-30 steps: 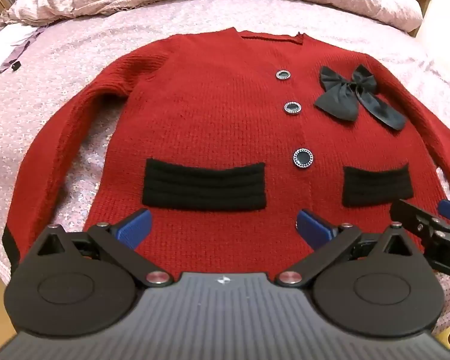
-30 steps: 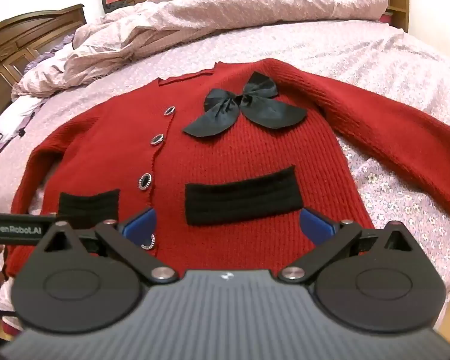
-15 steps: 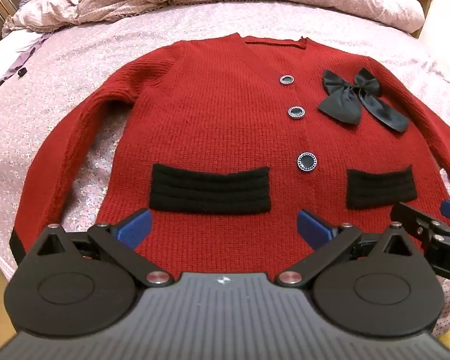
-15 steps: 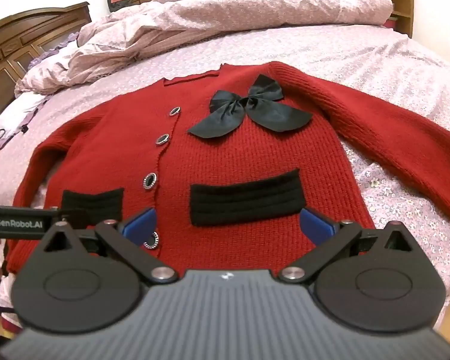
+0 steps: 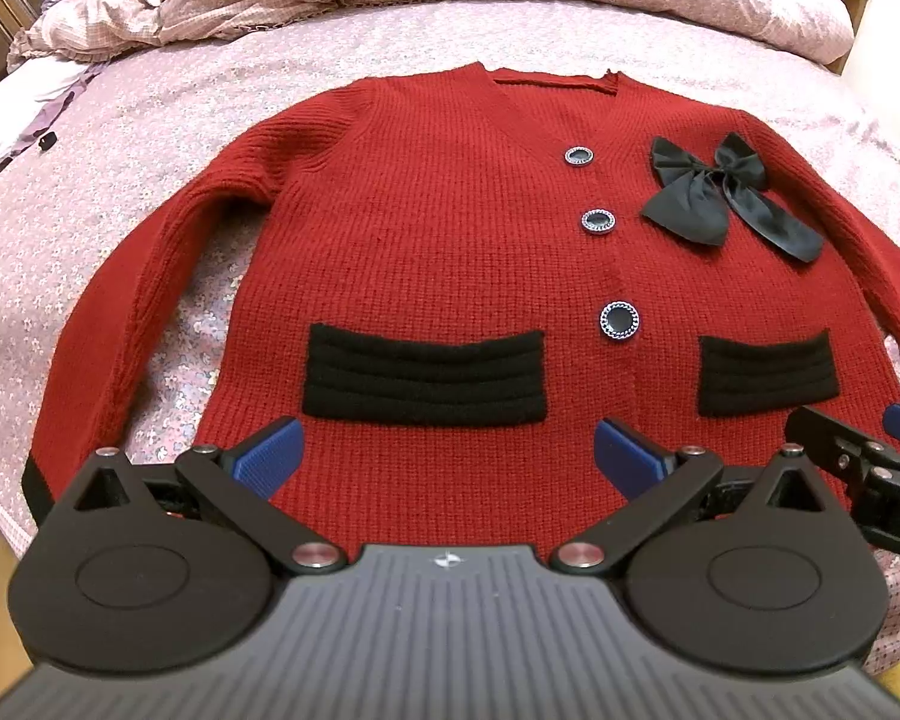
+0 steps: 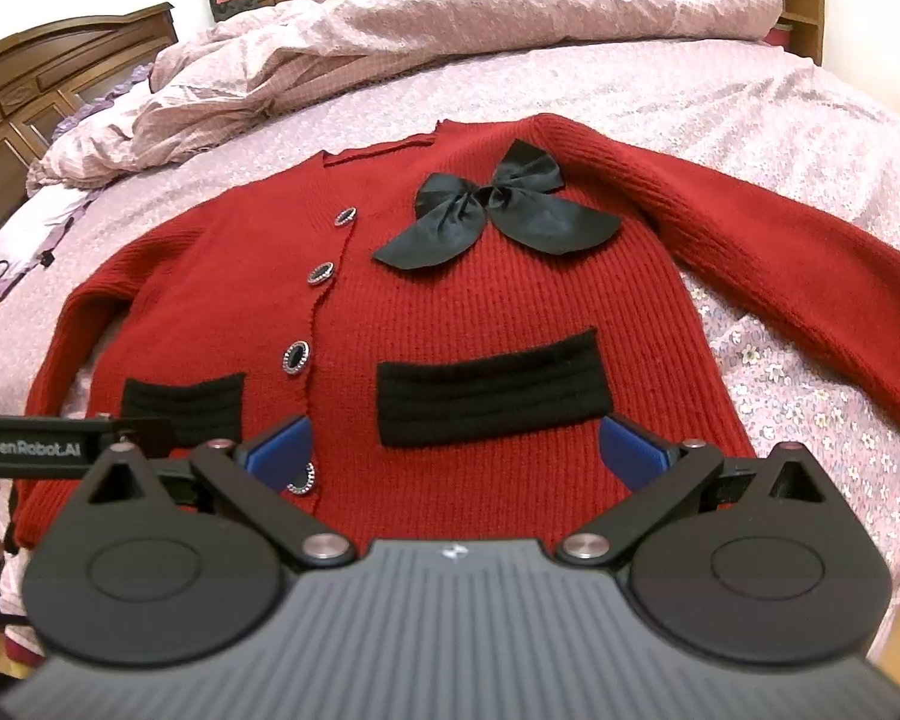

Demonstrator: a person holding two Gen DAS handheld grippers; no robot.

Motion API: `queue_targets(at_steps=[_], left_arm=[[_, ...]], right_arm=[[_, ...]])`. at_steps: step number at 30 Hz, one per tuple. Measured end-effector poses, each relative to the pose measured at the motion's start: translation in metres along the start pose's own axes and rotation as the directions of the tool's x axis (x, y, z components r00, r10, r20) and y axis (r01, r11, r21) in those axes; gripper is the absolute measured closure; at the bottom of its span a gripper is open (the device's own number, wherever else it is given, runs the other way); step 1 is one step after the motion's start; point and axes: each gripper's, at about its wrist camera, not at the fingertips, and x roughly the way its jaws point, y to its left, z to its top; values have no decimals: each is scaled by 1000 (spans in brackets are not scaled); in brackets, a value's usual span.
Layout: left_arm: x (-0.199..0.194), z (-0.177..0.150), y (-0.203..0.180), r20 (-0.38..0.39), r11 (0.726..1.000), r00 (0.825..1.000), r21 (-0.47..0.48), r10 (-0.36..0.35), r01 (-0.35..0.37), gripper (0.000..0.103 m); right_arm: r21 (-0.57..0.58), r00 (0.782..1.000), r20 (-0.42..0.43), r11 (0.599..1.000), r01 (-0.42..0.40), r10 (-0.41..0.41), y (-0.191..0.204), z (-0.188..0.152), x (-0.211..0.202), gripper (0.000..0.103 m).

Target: Fold small clothes

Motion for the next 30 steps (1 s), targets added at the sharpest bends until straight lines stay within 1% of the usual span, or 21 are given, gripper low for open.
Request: queue_targets(at_steps=[30], left_arm=[[1,-5,7,-5,1000,1000,-9,8,-8,0]], right_arm=[[-4,1000,-6,1000,-1,1,0,-2,2,0]])
